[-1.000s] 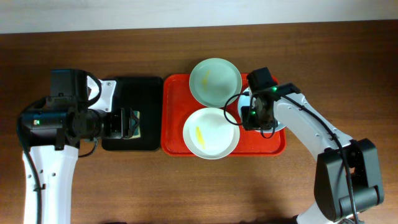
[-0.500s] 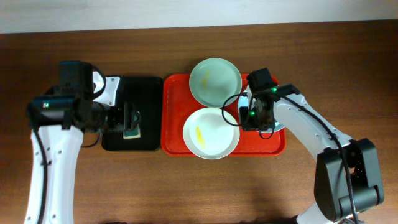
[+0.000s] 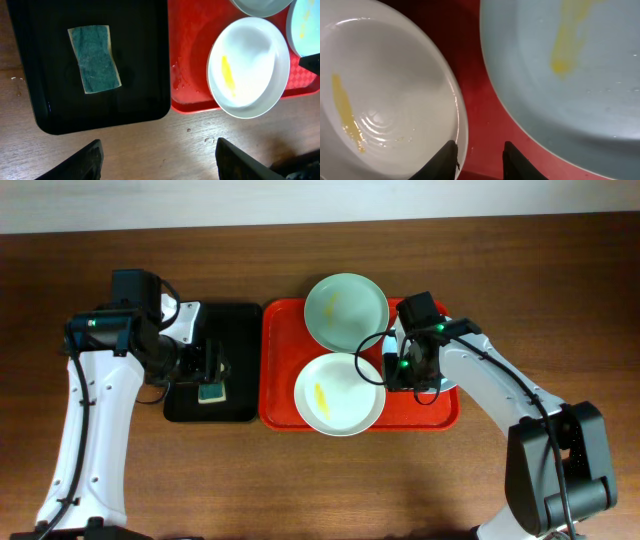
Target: Clean dirty plates on tray and stack at the side
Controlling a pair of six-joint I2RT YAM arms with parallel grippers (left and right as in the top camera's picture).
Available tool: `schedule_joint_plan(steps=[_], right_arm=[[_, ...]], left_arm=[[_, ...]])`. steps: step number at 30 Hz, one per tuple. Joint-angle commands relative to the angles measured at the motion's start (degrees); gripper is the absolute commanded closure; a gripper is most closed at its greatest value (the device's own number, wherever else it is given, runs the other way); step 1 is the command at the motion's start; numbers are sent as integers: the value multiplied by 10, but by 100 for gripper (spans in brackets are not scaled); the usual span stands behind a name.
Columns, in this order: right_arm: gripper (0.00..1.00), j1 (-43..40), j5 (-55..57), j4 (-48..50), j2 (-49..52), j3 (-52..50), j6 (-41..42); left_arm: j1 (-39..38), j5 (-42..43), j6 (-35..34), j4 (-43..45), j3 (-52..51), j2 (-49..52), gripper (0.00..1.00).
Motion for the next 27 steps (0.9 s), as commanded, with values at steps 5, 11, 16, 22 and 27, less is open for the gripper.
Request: schedule_joint_plan(steps=[5,11,16,22,27], right_arm=[[70,9,-19,24,3,-24,2],[75,28,-16,44,3,-37,3],[76,30,-13,55,3,-44,3],[78,30,1,56,3,-44,4],[84,30,1,57,3,-44,4]], left_arm=[[0,-4,-4,3,7,4,28],[0,-4,-4,3,7,4,27],[0,-4,-4,2,7,4,27],[0,-4,-4,2,7,4,27],[0,-4,-4,2,7,4,27]])
